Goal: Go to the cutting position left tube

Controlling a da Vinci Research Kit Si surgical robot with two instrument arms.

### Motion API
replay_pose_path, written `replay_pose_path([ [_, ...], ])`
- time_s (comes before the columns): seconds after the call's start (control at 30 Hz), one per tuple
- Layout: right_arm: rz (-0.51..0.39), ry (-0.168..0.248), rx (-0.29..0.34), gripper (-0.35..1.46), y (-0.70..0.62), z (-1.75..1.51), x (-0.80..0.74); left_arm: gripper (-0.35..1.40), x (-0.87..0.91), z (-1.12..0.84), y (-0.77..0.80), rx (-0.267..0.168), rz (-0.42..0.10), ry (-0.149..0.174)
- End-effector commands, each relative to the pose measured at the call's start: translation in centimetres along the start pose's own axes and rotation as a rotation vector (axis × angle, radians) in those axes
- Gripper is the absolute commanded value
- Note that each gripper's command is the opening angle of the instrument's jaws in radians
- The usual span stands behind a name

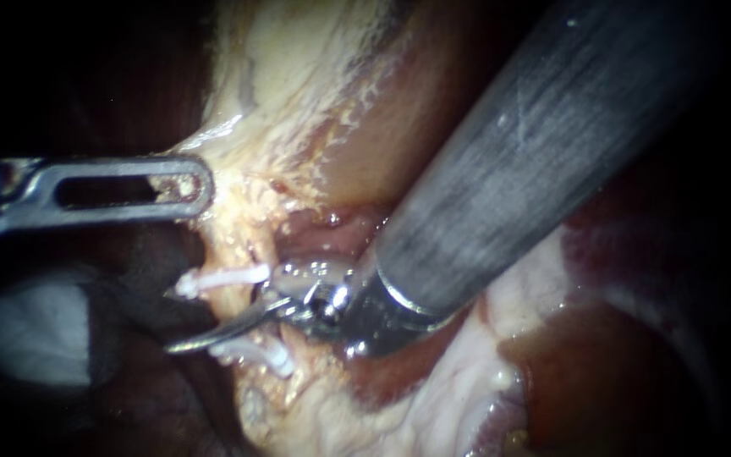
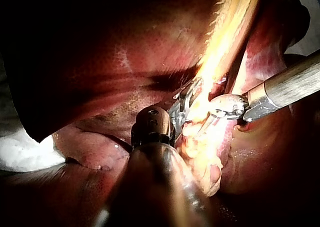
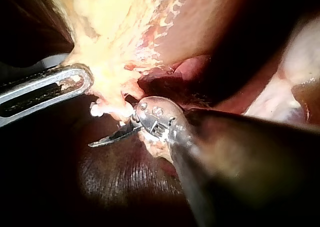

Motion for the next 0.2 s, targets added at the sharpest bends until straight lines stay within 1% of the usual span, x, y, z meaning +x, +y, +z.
replay_pose_path([
  [0.03, 0.001, -0.001, 0.000, 1.40, 0.00, 0.00, 0.00, -0.33, 0.00, 0.00, 0.00, 0.000, 0.000, 0.000],
  [0.2, 0.006, 0.002, 0.002, 1.40, -0.01, -0.01, -0.02, -0.33, 0.00, 0.00, 0.00, 0.000, 0.000, 0.000],
])
